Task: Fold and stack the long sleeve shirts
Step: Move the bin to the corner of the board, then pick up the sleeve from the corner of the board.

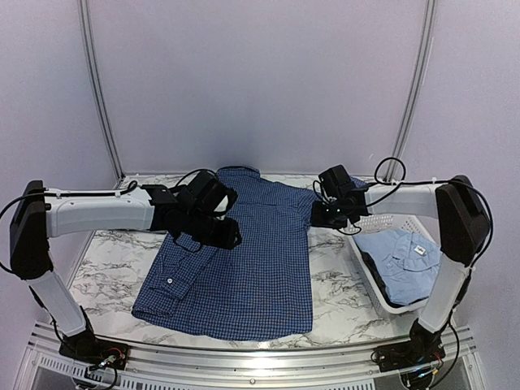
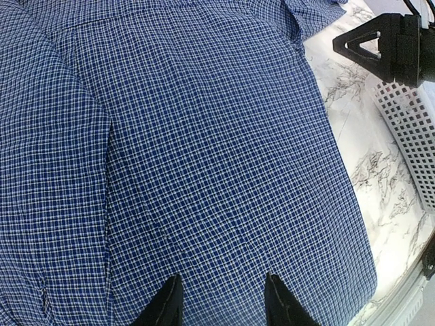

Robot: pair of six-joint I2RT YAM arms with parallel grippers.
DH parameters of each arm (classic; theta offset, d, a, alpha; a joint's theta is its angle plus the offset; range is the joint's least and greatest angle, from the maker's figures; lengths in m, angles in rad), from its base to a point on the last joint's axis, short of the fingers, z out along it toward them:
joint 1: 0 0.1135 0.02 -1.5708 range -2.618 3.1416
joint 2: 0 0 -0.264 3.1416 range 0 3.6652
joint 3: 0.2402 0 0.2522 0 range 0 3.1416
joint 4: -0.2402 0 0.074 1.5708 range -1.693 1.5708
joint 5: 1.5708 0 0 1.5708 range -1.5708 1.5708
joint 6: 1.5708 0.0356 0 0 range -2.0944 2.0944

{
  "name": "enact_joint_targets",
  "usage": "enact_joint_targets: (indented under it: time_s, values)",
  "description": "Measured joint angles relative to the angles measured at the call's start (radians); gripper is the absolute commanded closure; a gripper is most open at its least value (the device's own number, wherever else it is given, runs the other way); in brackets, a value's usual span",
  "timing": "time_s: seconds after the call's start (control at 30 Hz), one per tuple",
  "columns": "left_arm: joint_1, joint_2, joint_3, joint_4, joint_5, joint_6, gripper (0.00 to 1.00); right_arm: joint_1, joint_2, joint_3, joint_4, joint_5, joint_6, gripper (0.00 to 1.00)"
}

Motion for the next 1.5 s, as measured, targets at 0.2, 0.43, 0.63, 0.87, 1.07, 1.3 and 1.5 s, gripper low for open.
enact_joint_targets:
  time_s: [0.2, 0.43, 0.63, 0.87, 1.07, 1.3, 1.5]
  values:
    - [0.000, 0.000, 0.000, 0.000, 0.001, 0.005, 0.57, -0.061, -0.001, -0.014, 0.010, 0.032, 0.006, 0.56]
    - [0.000, 0.000, 0.000, 0.000, 0.001, 0.008, 0.57, -0.147, -0.017, -0.040, 0.008, 0.089, 0.005, 0.55]
    - [0.000, 0.000, 0.000, 0.000, 0.000, 0.008, 0.57, -0.175, 0.058, 0.091, -0.011, 0.141, -0.021, 0.54]
    - [0.000, 0.000, 0.000, 0.000, -0.001, 0.008, 0.57, -0.177, 0.273, 0.401, -0.022, 0.224, -0.063, 0.49]
    - [0.000, 0.000, 0.000, 0.000, 0.000, 0.008, 0.57, -0.182, 0.395, 0.497, -0.043, 0.251, -0.082, 0.47]
    - [0.000, 0.000, 0.000, 0.000, 0.000, 0.013, 0.58, -0.190, 0.509, 0.601, -0.055, 0.253, -0.089, 0.47]
    - [0.000, 0.000, 0.000, 0.000, 0.005, 0.013, 0.58, -0.227, 0.587, 0.721, -0.073, 0.254, -0.074, 0.48]
